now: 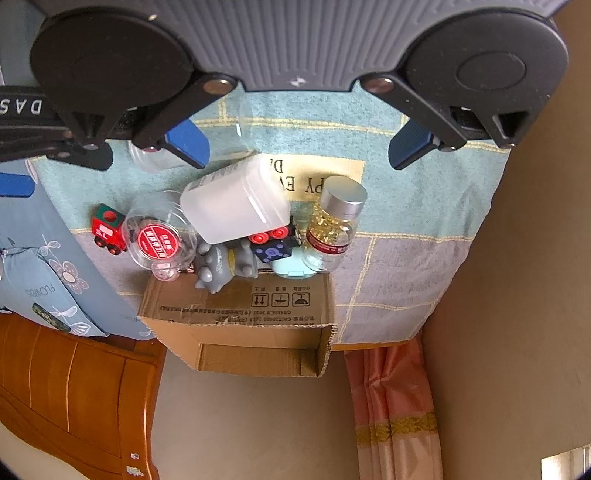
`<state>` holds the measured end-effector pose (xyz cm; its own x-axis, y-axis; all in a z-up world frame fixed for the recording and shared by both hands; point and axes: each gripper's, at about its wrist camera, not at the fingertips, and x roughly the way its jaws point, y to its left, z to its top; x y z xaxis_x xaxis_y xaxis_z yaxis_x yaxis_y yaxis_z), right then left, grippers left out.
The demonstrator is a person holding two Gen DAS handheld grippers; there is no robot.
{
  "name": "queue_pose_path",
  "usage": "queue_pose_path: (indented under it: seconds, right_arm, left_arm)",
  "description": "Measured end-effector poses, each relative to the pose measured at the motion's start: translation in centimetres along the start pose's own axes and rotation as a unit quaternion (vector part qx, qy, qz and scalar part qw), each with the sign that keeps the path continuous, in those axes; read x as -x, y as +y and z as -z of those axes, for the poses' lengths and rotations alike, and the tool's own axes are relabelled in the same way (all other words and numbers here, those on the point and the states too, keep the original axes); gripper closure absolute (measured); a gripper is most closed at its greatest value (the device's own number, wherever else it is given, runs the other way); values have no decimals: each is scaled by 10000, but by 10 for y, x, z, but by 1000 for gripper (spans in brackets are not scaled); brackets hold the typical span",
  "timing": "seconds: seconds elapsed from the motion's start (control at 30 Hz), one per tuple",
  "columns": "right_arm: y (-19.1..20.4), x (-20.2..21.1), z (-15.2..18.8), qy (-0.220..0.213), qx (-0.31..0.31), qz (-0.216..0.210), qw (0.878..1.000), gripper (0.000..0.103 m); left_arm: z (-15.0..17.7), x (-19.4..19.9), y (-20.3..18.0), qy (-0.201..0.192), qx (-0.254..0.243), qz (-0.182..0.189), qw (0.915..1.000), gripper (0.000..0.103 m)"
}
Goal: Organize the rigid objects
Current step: 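Close the right tool around the clear plastic jar lying on the blanket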
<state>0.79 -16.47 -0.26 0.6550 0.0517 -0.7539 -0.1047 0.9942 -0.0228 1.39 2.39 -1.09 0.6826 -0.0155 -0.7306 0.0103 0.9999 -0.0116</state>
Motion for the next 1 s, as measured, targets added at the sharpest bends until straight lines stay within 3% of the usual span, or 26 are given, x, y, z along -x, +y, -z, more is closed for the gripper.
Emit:
queue_pose_path:
  seconds: [0.47, 0.83, 1.0]
  right_arm:
    - [32, -21, -6, 204, 499, -841, 9950, 0]
    - [72, -39, -5, 315, 1196, -906, 9882, 0]
    - [91, -46, -2, 279, 1544, -693, 9852, 0]
  left_arm:
    - [-5, -27, 36, 206, 106, -191, 9995, 1]
    - [0, -37, 68, 242, 337, -343, 9986, 1]
    - [3, -41, 72, 270, 313, -325, 9986, 1]
